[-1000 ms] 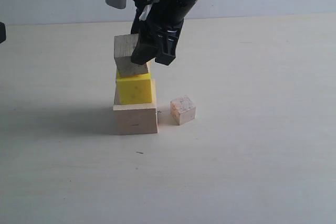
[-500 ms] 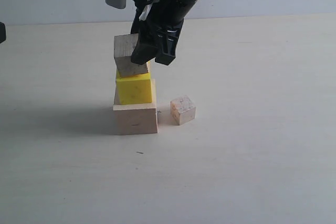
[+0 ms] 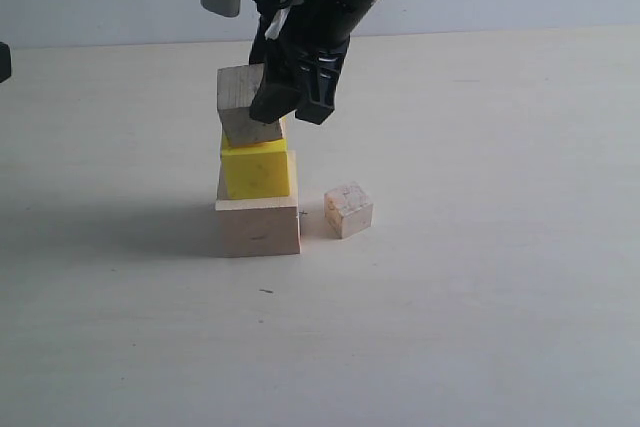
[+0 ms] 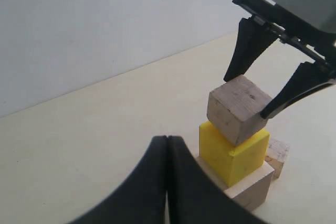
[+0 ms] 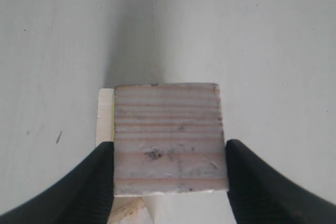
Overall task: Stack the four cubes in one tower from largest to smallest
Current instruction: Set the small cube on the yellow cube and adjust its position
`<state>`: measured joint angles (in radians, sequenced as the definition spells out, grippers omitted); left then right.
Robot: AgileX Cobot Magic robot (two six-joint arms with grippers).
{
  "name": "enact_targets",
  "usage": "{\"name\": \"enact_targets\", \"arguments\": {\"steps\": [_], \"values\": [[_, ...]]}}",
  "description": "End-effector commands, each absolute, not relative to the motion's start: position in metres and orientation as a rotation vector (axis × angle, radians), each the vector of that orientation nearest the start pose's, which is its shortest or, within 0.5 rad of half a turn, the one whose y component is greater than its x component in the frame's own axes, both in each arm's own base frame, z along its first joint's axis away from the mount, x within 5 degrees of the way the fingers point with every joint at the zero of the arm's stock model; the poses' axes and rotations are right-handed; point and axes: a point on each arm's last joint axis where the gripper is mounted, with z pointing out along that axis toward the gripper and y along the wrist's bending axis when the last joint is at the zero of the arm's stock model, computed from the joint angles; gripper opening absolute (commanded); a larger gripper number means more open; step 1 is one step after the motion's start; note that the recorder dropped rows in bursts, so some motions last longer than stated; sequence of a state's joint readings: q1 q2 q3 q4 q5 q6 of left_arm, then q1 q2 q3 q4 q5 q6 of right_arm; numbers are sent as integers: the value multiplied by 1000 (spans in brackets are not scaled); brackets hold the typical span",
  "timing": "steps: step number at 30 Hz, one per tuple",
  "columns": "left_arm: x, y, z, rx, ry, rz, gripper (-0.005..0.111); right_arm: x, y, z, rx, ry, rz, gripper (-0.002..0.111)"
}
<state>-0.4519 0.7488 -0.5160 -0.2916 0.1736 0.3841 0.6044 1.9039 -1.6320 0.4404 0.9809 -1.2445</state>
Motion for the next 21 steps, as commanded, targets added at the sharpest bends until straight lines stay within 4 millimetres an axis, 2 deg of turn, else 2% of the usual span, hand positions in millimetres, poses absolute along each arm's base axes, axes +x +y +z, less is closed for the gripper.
{"name": "enact_targets", "arguments": {"steps": [1,11,16,21], "values": [[141,-73,299,548,1817,-283,0,326,264,281,-1923,1726,352,56],[141,-73,299,548,1817,-283,0,327,264,282,-1916,1724,351,56],[141,-73,299,548,1817,-283,0,327,264,281,-1914,1725,349,67],[141,-73,299,548,1817,-283,0,328,265,278,-1911,1732,350,68]]}}
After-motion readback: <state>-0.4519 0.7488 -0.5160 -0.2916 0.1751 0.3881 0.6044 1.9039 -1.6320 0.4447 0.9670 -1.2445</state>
